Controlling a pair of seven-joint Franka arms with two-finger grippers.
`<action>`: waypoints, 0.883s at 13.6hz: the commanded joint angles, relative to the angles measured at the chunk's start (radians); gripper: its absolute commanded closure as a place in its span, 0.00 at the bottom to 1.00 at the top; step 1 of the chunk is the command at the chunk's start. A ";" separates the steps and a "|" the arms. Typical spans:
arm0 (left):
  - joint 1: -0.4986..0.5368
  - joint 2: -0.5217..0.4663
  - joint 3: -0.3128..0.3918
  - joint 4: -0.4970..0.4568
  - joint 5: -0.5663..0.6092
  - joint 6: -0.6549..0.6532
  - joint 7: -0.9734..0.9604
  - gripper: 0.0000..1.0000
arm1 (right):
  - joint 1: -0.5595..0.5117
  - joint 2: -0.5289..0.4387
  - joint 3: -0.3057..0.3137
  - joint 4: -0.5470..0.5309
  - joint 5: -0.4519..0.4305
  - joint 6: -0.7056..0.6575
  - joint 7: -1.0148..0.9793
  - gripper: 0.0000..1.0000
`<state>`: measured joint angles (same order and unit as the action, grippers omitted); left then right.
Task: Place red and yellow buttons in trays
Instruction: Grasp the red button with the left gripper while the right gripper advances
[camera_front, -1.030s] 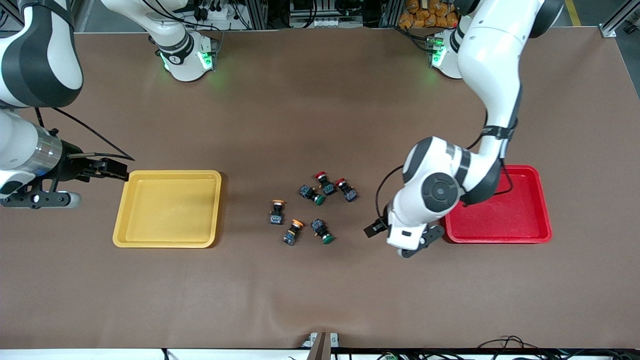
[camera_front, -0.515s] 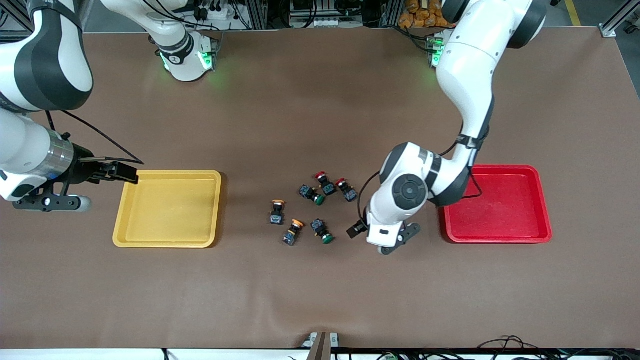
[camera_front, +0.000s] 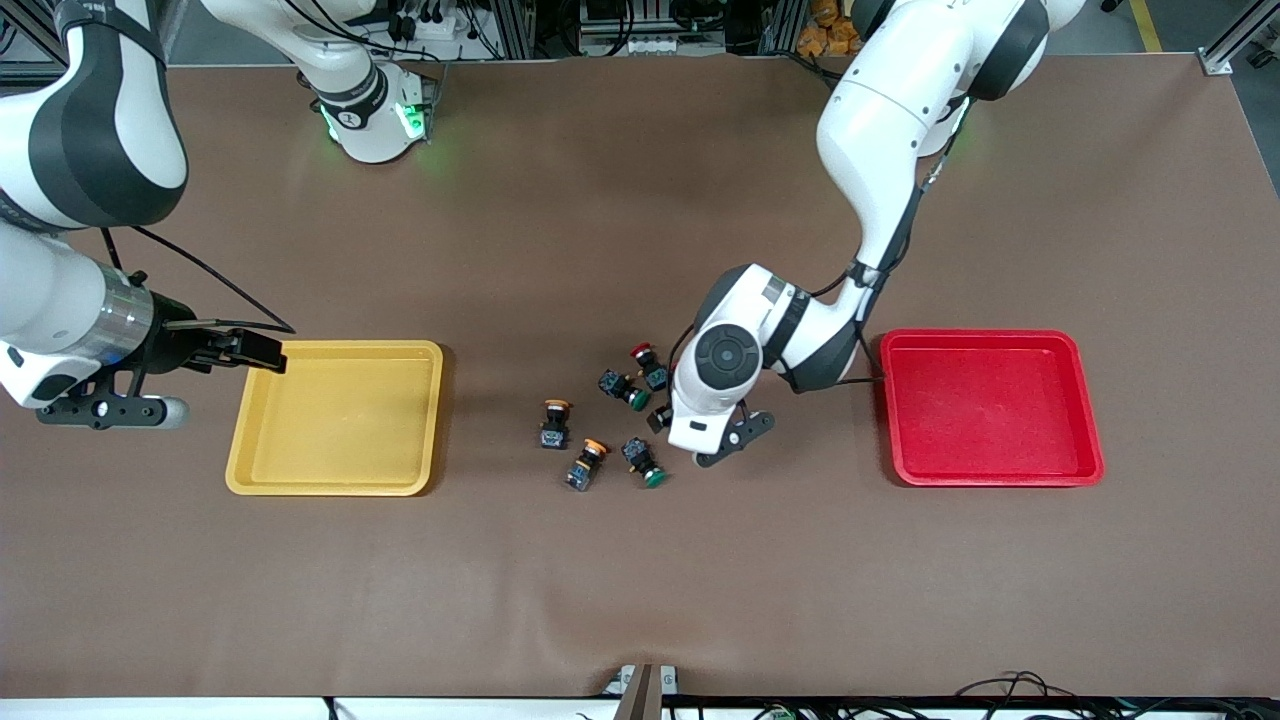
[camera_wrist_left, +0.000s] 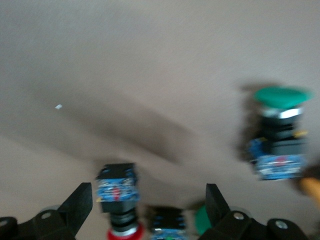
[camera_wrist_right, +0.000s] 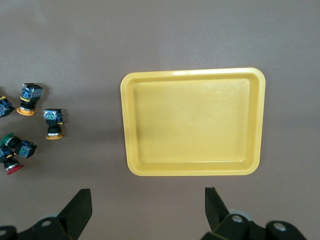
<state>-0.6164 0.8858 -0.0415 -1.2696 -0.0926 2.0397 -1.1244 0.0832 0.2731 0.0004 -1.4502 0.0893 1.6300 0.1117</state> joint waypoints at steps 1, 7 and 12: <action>-0.014 -0.010 0.011 -0.027 0.043 -0.079 -0.021 0.00 | 0.012 0.015 -0.003 0.028 0.010 -0.007 0.019 0.00; -0.020 -0.004 0.011 -0.027 0.056 -0.089 -0.035 0.00 | 0.013 0.017 -0.003 0.028 0.012 -0.005 0.019 0.00; -0.023 0.008 0.011 -0.024 0.056 -0.038 -0.072 0.00 | 0.043 0.023 -0.003 0.027 0.009 0.013 0.069 0.00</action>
<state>-0.6260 0.8869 -0.0388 -1.2962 -0.0597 1.9759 -1.1562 0.1145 0.2754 0.0012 -1.4502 0.0929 1.6423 0.1430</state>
